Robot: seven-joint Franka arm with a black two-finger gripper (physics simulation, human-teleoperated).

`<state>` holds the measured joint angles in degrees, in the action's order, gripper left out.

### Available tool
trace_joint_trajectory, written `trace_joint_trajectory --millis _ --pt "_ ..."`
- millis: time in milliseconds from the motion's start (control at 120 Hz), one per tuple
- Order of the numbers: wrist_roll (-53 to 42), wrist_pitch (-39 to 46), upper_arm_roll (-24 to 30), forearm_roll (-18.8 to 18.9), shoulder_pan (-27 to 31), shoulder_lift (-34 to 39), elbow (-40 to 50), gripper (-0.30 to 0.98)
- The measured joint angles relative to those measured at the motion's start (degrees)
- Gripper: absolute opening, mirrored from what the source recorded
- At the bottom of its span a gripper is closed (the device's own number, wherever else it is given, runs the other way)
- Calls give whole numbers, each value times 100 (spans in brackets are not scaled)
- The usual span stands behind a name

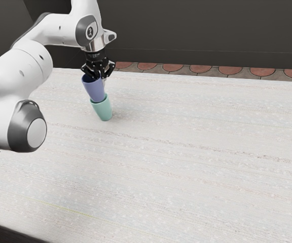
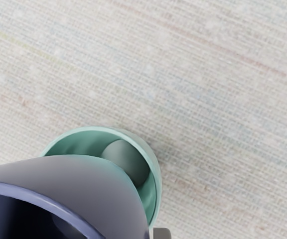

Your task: Place the right cup onto the left cup

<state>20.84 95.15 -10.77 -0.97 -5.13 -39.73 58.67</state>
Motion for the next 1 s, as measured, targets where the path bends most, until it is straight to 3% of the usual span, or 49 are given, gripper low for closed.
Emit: trace_joint_trajectory --millis 300,508,692,867,1000 --pt "-29 50 9 -12 3 -86 -3 -10" --pt "-39 70 5 -44 0 -91 -2 33" --pt "-35 2 8 -45 2 44 -105 52" --pt "-254 -189 156 -39 -22 1077 98 60" --pt "-834 -216 281 -26 -470 2465 1675 63"
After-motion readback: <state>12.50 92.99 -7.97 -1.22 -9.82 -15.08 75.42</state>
